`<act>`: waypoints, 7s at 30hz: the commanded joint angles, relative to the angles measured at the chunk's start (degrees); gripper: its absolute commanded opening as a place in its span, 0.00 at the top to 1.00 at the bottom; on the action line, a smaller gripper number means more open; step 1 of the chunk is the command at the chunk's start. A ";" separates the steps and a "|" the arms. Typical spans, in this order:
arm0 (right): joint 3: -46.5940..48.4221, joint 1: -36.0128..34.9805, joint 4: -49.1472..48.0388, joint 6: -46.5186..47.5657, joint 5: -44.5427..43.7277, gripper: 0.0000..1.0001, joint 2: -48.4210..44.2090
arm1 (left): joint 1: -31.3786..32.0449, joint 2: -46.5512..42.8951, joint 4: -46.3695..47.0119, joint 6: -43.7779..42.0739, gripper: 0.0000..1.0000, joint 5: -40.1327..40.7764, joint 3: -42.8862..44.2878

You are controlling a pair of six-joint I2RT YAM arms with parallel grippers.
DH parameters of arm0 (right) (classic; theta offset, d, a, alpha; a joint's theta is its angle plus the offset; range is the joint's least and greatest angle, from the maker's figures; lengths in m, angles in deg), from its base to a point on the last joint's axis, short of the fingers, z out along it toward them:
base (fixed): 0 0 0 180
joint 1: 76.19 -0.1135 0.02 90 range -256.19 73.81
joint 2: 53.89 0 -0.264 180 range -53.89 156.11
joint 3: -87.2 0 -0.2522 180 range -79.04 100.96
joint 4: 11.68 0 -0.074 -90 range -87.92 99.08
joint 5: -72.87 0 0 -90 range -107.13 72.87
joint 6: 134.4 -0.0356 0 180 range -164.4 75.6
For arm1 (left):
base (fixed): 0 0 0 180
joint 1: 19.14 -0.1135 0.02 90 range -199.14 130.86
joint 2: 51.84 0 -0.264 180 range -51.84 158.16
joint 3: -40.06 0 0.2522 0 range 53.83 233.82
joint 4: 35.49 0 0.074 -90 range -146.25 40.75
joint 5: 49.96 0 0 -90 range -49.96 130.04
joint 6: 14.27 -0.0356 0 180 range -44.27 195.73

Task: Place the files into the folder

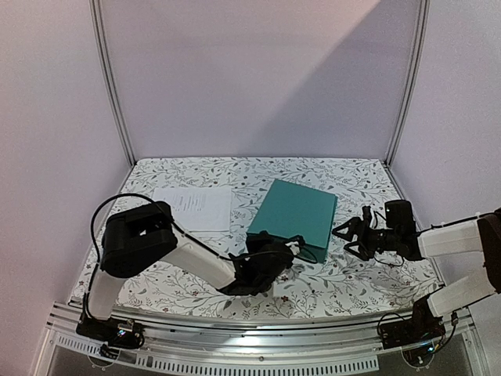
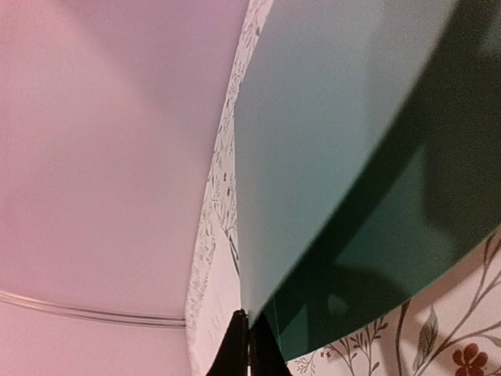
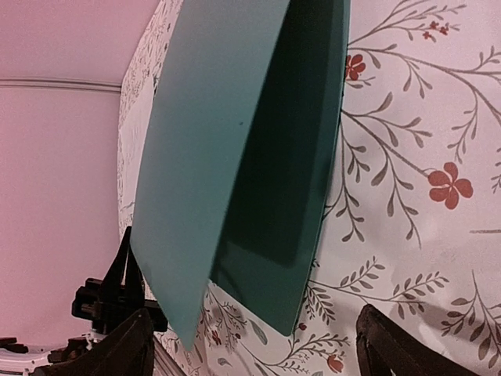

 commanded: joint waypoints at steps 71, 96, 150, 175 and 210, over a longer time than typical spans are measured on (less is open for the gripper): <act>40.08 2.85 67.30 39.26 -36.36 0.74 1.82 | -30.37 -40.51 -34.91 76.47 0.14 -56.76 -8.68; 37.00 -10.25 37.96 34.31 -27.85 0.22 10.49 | -30.47 -21.35 -29.84 85.19 0.22 -66.18 -10.29; 29.70 -23.16 39.34 34.11 -32.69 0.80 23.38 | -26.08 -42.02 -48.26 80.64 0.22 -59.43 -19.11; 39.96 -23.22 25.28 35.15 -21.62 0.29 21.48 | -68.13 -32.62 -33.98 81.30 0.23 -65.53 -13.56; 84.42 -32.39 15.36 21.04 -14.33 0.78 65.26 | -74.79 2.28 -41.49 63.46 0.38 -78.68 24.11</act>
